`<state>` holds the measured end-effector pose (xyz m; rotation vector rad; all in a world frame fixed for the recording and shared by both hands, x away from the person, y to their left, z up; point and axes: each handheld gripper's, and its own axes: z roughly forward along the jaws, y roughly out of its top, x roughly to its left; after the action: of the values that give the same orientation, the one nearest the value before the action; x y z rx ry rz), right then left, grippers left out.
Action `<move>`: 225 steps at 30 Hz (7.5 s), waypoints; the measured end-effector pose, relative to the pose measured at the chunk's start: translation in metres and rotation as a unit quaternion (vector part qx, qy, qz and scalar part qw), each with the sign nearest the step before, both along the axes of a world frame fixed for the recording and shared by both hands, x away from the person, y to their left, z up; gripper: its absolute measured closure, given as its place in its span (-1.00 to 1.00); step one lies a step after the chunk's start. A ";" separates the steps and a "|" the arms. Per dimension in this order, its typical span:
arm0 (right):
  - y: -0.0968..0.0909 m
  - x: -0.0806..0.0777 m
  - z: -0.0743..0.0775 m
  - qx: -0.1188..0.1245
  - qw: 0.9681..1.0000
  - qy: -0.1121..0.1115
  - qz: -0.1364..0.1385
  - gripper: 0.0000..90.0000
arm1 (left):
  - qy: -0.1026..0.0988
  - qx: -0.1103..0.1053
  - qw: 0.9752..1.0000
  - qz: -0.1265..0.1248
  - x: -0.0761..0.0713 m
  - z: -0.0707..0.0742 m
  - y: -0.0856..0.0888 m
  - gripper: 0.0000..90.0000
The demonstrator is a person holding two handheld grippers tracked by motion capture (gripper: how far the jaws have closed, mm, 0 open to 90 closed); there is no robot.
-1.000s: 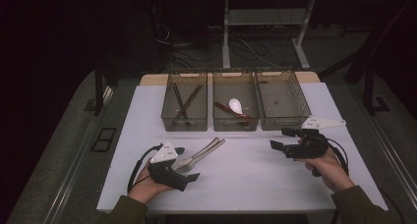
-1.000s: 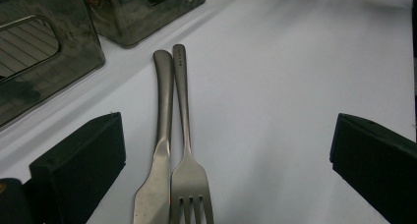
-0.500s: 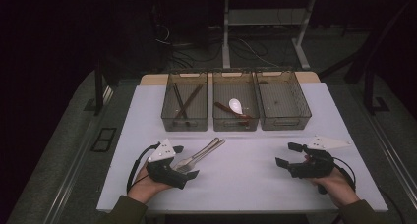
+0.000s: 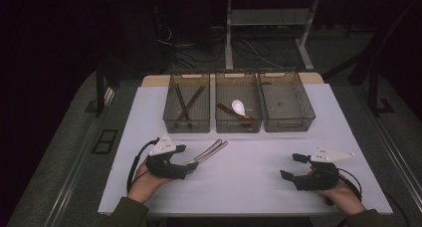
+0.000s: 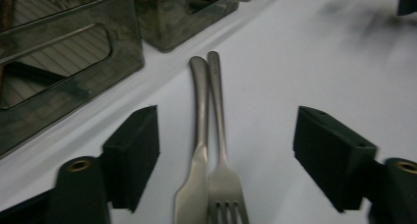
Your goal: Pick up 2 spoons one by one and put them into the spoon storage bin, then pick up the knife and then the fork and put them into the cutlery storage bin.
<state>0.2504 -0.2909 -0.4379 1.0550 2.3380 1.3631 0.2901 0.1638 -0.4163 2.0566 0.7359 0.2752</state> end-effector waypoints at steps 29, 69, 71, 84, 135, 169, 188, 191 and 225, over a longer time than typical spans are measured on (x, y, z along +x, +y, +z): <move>0.000 0.001 -0.001 0.000 1.000 0.001 0.000 -0.55 | 0.069 0.084 0.994 -0.025 0.040 -0.029 -0.031 0.69; -0.003 0.010 0.000 0.006 0.999 0.050 0.004 -0.70 | 0.034 0.087 0.993 -0.065 0.037 -0.007 -0.023 0.76; -0.003 0.010 0.003 0.004 0.999 0.049 0.001 -0.70 | 0.031 0.085 0.993 -0.073 0.035 -0.004 -0.025 0.76; 0.006 0.021 0.027 -0.037 0.995 0.042 0.080 -0.67 | 0.009 0.071 0.985 -0.156 0.020 0.019 -0.053 0.76; 0.107 0.051 0.036 -0.155 0.900 0.107 0.394 0.74 | -0.036 0.135 0.925 -0.354 -0.009 0.025 -0.160 0.75; 0.028 0.079 0.054 -0.143 0.968 0.059 0.197 0.84 | -0.022 0.014 0.992 -0.127 -0.009 0.019 -0.048 -0.31; -0.027 0.150 0.088 -0.118 0.991 0.045 -0.032 0.84 | -0.008 0.010 1.000 -0.014 -0.025 -0.010 -0.006 -0.91; -0.031 0.166 0.088 -0.122 0.989 0.057 -0.060 0.84 | -0.013 0.008 1.000 -0.010 -0.025 -0.009 -0.006 -0.99; -0.025 0.201 0.073 -0.117 0.982 0.088 -0.118 0.22 | -0.007 0.015 0.999 -0.027 -0.022 -0.011 -0.007 -0.99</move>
<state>0.4516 -0.3156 -0.3651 1.3726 2.3292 0.9181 0.2682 0.1571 -0.4270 2.0974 0.6698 0.2698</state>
